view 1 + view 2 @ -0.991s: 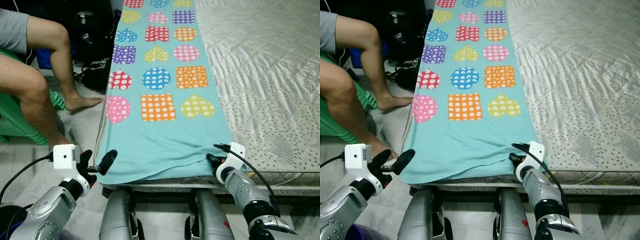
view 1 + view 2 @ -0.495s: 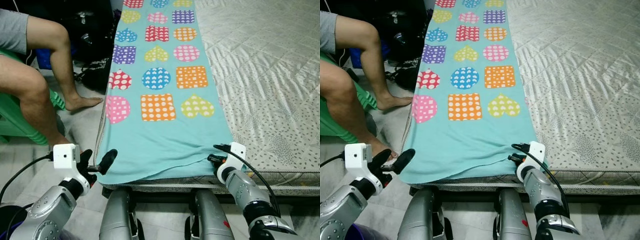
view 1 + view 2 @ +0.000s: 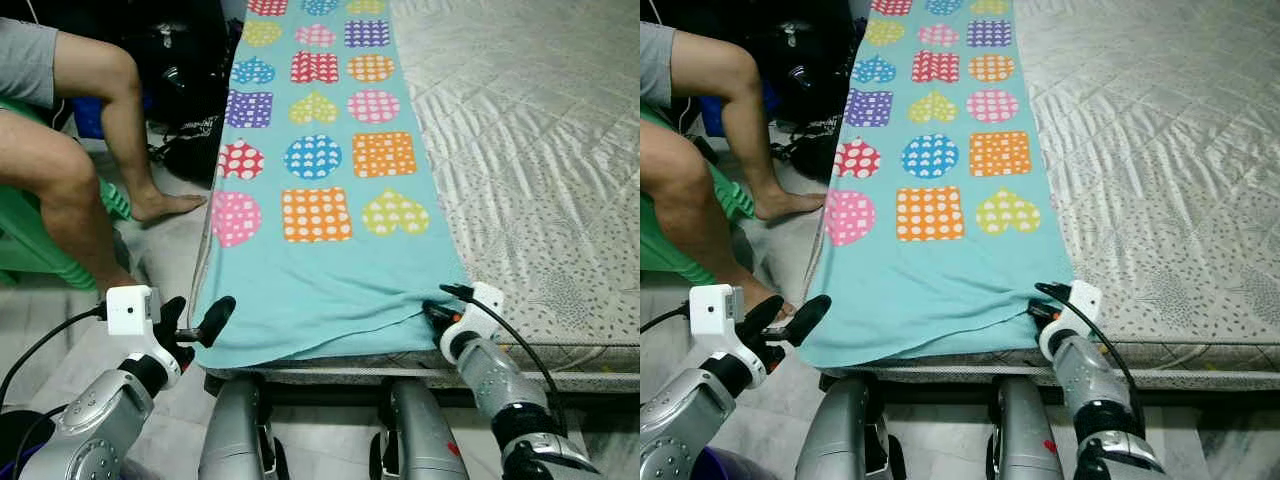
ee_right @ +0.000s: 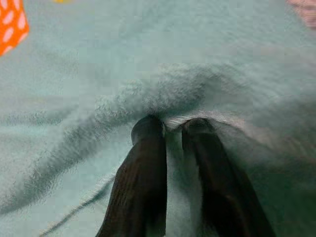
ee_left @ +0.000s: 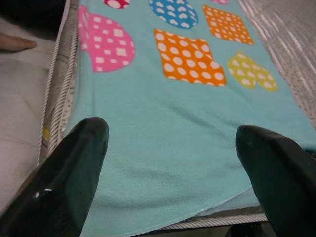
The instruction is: Clean up the room
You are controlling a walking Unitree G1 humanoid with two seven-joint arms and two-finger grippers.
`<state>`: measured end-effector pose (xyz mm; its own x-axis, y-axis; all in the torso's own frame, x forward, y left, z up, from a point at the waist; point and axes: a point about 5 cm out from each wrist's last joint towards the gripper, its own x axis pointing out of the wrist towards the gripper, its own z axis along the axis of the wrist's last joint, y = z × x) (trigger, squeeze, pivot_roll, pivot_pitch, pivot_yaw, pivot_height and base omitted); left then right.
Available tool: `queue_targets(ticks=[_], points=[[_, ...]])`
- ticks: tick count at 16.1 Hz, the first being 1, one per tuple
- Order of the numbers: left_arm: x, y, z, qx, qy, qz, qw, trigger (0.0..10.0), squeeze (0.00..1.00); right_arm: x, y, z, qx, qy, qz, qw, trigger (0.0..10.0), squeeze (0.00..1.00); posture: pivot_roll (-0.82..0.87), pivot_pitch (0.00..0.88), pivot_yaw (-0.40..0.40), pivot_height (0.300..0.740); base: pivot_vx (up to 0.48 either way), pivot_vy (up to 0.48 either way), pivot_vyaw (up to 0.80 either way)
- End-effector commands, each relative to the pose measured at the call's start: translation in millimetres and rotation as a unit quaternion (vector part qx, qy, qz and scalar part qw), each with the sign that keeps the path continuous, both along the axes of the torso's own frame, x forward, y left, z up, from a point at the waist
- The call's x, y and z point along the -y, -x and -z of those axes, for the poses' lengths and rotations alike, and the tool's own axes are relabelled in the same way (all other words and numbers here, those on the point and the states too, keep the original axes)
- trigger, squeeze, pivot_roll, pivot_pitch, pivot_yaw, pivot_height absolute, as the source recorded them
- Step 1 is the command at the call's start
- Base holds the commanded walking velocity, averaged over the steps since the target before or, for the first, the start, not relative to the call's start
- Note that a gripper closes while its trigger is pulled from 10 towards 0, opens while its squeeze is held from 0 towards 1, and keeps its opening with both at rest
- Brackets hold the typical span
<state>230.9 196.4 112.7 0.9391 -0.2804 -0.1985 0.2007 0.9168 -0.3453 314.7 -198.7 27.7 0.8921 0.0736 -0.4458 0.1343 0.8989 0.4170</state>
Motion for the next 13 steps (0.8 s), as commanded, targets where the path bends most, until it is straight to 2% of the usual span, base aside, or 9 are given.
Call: queue_targets(ticks=[1,6,11,13], points=[[-5.6,2.5,1.9,-0.009,-0.003,-0.015,1.000,10.0,0.00,3.9,6.4,5.3,-0.008,-0.006,0.003,1.000,10.0,1.00,0.13,0.195,0.061,0.587,0.000,0.000,0.00],[-6.1,1.8,2.4,-0.011,0.002,-0.016,1.000,10.0,0.00,11.0,21.6,14.3,-0.017,-0.019,-0.012,1.000,10.0,1.00,0.12,0.189,0.065,0.587,0.000,0.000,0.00],[-5.0,-0.4,1.4,-0.010,0.005,-0.013,1.000,10.0,0.00,5.5,18.4,11.9,-0.008,-0.034,-0.009,0.999,10.0,1.00,0.13,0.179,0.068,0.587,0.000,0.000,0.00],[-6.4,-0.6,1.0,-0.011,0.005,-0.014,1.000,10.0,0.00,0.0,11.3,6.0,0.005,-0.049,-0.006,0.999,10.0,1.00,0.13,0.179,0.068,0.587,0.000,0.000,0.00]])
